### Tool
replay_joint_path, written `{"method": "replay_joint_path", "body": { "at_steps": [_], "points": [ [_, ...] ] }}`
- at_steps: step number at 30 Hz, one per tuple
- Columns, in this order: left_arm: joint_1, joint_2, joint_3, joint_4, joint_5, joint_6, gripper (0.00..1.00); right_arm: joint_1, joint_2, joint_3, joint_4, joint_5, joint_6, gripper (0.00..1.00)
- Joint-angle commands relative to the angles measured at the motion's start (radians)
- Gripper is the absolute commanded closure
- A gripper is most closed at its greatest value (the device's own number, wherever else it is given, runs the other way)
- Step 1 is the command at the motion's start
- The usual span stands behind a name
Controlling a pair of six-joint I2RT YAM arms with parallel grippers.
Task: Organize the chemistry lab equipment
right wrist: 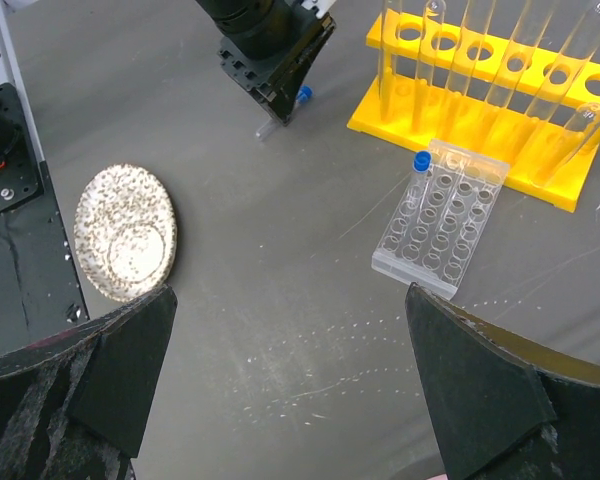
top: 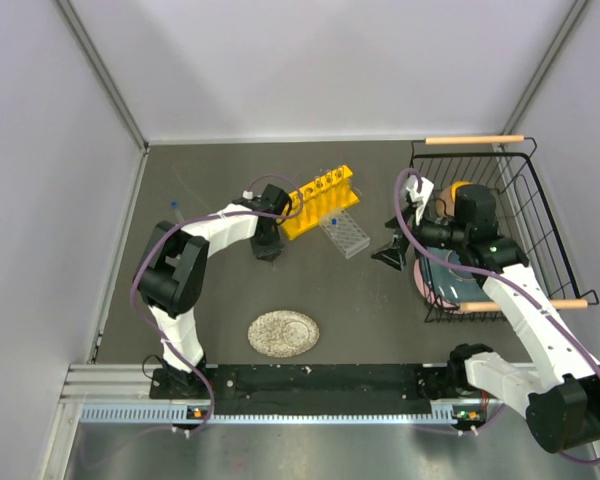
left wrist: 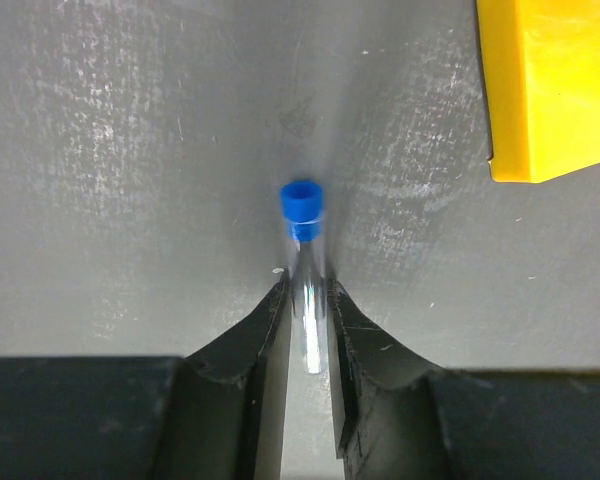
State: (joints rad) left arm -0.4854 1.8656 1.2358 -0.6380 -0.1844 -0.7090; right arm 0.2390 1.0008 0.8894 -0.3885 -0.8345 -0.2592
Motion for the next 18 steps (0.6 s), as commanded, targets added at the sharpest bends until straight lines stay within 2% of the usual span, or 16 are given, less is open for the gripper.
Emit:
{"method": "replay_joint_path", "body": {
  "at_steps": [1, 10, 18],
  "points": [
    [-0.002, -0.022, -0.018, 0.015, -0.020, 0.008, 0.78, -0.004, -0.031, -0.012, 0.039, -0.031, 0.005, 0.01],
    [-0.001, -0.177, -0.145, 0.106, 0.042, 0.052, 0.93, -0.006, -0.027, -0.012, 0.037, -0.049, 0.006, 0.01],
    [-0.002, -0.419, -0.350, 0.286, 0.227, 0.160, 0.97, -0.007, -0.011, -0.004, 0.033, -0.110, 0.014, 0.01]
  ]
}}
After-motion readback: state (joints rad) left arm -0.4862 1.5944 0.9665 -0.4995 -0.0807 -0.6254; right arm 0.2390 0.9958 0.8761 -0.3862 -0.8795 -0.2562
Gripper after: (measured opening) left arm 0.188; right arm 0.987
